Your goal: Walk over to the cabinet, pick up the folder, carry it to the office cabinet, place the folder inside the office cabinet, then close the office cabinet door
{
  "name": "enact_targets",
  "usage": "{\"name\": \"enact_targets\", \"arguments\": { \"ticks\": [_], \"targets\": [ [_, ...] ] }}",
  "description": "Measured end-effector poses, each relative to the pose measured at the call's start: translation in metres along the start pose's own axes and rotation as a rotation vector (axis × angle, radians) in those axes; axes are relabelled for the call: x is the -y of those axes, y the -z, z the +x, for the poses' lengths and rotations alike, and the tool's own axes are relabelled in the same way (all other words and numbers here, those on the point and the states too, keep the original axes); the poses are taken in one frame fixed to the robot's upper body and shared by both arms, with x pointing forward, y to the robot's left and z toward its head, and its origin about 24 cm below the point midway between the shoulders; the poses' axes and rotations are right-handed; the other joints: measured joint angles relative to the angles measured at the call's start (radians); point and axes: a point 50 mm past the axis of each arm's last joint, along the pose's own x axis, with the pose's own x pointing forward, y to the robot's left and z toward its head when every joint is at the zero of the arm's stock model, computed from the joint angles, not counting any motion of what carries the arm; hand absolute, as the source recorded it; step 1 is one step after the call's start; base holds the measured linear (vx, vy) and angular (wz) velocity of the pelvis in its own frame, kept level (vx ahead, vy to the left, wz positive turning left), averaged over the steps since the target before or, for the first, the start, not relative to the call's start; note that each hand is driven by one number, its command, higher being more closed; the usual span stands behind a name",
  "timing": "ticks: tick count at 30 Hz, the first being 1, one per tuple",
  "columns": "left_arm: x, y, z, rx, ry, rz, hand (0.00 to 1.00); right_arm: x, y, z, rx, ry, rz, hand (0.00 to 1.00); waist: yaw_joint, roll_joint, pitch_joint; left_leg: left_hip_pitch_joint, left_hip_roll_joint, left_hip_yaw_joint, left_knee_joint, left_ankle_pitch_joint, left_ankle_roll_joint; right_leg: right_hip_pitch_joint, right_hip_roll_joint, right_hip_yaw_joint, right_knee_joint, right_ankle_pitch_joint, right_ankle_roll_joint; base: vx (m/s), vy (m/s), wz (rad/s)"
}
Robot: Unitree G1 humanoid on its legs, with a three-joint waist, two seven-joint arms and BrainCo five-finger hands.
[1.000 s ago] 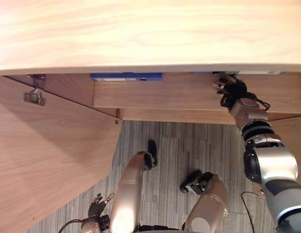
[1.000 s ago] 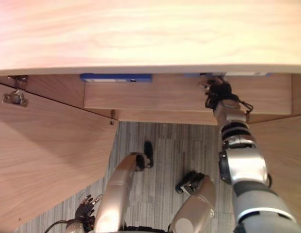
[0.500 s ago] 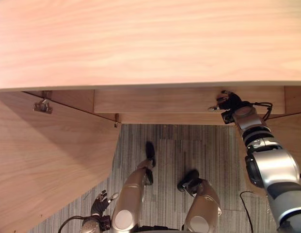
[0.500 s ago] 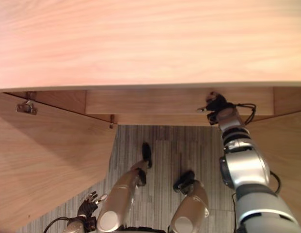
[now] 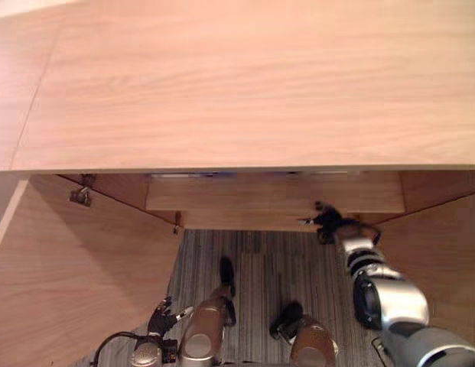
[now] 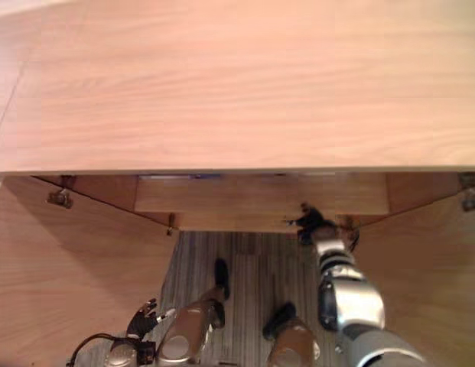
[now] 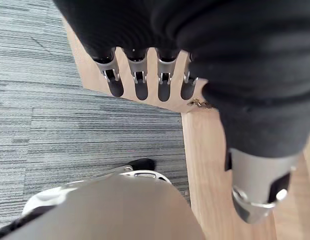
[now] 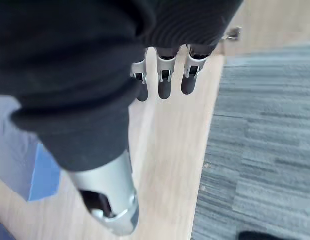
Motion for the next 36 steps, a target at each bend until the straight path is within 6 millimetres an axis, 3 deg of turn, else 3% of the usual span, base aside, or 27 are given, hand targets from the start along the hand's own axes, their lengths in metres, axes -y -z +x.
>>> {"name": "enact_targets", "arguments": {
  "ticks": [1,3,4,5,7,9,10,13,17,20,27,29,31,34,36],
  "targets": [
    [-0.001,0.001,0.0,-0.007,-0.006,0.007,0.0,-0.008,0.01,-0.001,-0.014,0.003,0.02,0.0,0.002,-0.005,-0.005,0.007,0.011,0.008,0.001,-0.002,-0.003,0.001,0.016,0.013,-0.019,0.011,-0.002,-0.04,-0.073,-0.73],
    [-0.004,0.004,0.0,-0.027,-0.038,0.017,0.0,-0.037,0.054,-0.012,-0.086,0.033,0.088,0.0,0.002,-0.02,-0.032,0.01,0.061,0.048,0.039,-0.03,-0.009,0.013,0.08,0.069,-0.096,0.053,-0.016,-0.02,-0.092,-0.84],
    [-0.005,0.004,0.001,-0.026,-0.05,0.014,0.0,-0.042,0.066,-0.016,-0.115,0.046,0.094,0.0,0.002,-0.022,-0.034,0.008,0.07,0.051,0.063,-0.047,-0.014,0.02,0.095,0.08,-0.115,0.065,-0.021,-0.02,-0.088,-0.7],
    [-0.006,0.003,0.001,-0.025,-0.067,0.007,0.0,-0.046,0.085,-0.021,-0.162,0.06,0.102,0.0,0.002,-0.026,-0.039,0.004,0.087,0.047,0.107,-0.078,-0.016,0.027,0.112,0.1,-0.135,0.076,-0.026,-0.05,-0.064,-0.65],
    [-0.005,0.003,0.001,-0.024,-0.099,0.007,0.0,-0.048,0.144,-0.043,-0.311,0.089,0.138,0.0,0.002,-0.026,-0.059,-0.022,0.121,-0.027,0.277,-0.192,-0.019,0.057,0.147,0.138,-0.174,0.094,-0.032,-0.04,-0.038,-0.71],
    [-0.006,0.004,0.0,-0.027,-0.114,0.012,0.0,-0.047,0.18,-0.061,-0.411,0.107,0.177,0.0,0.0,-0.03,-0.087,-0.03,0.129,-0.073,0.335,-0.248,-0.033,0.06,0.161,0.166,-0.179,0.099,-0.029,0.02,0.064,-0.49],
    [-0.007,0.003,0.001,-0.022,-0.12,0.014,0.0,-0.047,0.208,-0.078,-0.493,0.132,0.257,0.0,-0.015,-0.047,-0.102,-0.031,0.127,-0.079,0.359,-0.269,-0.042,0.062,0.159,0.18,-0.181,0.104,-0.022,0.04,0.107,-0.38],
    [-0.005,-0.003,0.004,-0.008,-0.122,-0.004,0.0,-0.042,0.228,-0.092,-0.533,0.18,0.388,0.0,-0.042,-0.083,-0.145,-0.043,0.103,-0.079,0.351,-0.275,-0.046,0.055,0.149,0.203,-0.224,0.139,-0.006,0.02,0.125,-0.12],
    [0.008,0.003,0.005,-0.05,-0.107,-0.03,0.0,-0.04,0.248,-0.109,-0.581,0.234,0.511,0.0,-0.044,-0.108,-0.192,0.012,0.072,-0.011,0.307,-0.283,-0.029,0.057,0.115,0.255,-0.23,0.154,0.011,0.03,0.145,-0.31],
    [0.007,0.023,0.005,-0.154,-0.121,-0.061,0.0,-0.039,0.26,-0.12,-0.613,0.267,0.597,0.0,-0.067,-0.108,-0.229,0.094,0.034,0.056,0.243,-0.286,-0.022,0.059,0.078,0.325,-0.228,0.158,0.018,0.03,0.122,-0.58],
    [0.006,0.033,0.006,-0.218,-0.141,-0.071,0.0,-0.04,0.253,-0.116,-0.575,0.281,0.654,0.0,-0.078,-0.107,-0.228,0.222,0.045,0.216,0.212,-0.318,-0.013,0.042,0.072,0.451,-0.174,0.157,0.02,0.02,0.054,-0.66],
    [0.005,0.034,0.005,-0.223,-0.153,-0.095,0.0,-0.04,0.25,-0.114,-0.567,0.278,0.655,0.0,-0.076,-0.1,-0.225,0.238,0.062,0.257,0.215,-0.324,-0.002,0.031,0.065,0.42,-0.161,0.152,0.01,0.01,-0.005,-0.64],
    [0.006,0.035,0.004,-0.228,-0.158,-0.112,0.0,-0.038,0.249,-0.113,-0.561,0.276,0.646,0.0,-0.075,-0.097,-0.226,0.263,0.08,0.304,0.219,-0.327,0.013,0.036,-0.017,0.2,-0.085,0.097,-0.078,0.03,-0.038,-0.55],
    [0.003,0.035,0.006,-0.24,-0.163,-0.118,0.0,-0.039,0.247,-0.11,-0.558,0.268,0.642,0.0,-0.072,-0.1,-0.227,0.269,0.106,0.321,0.242,-0.34,0.002,0.036,-0.014,0.129,-0.072,0.112,-0.086,0.05,-0.091,-0.44],
    [0.007,0.038,0.005,-0.259,-0.153,-0.122,0.0,-0.036,0.246,-0.107,-0.563,0.271,0.643,0.0,-0.07,-0.093,-0.224,0.291,0.112,0.349,0.19,-0.316,-0.012,0.034,-0.035,0.051,-0.048,0.073,-0.085,0.09,-0.166,-0.33]
  ]
}}
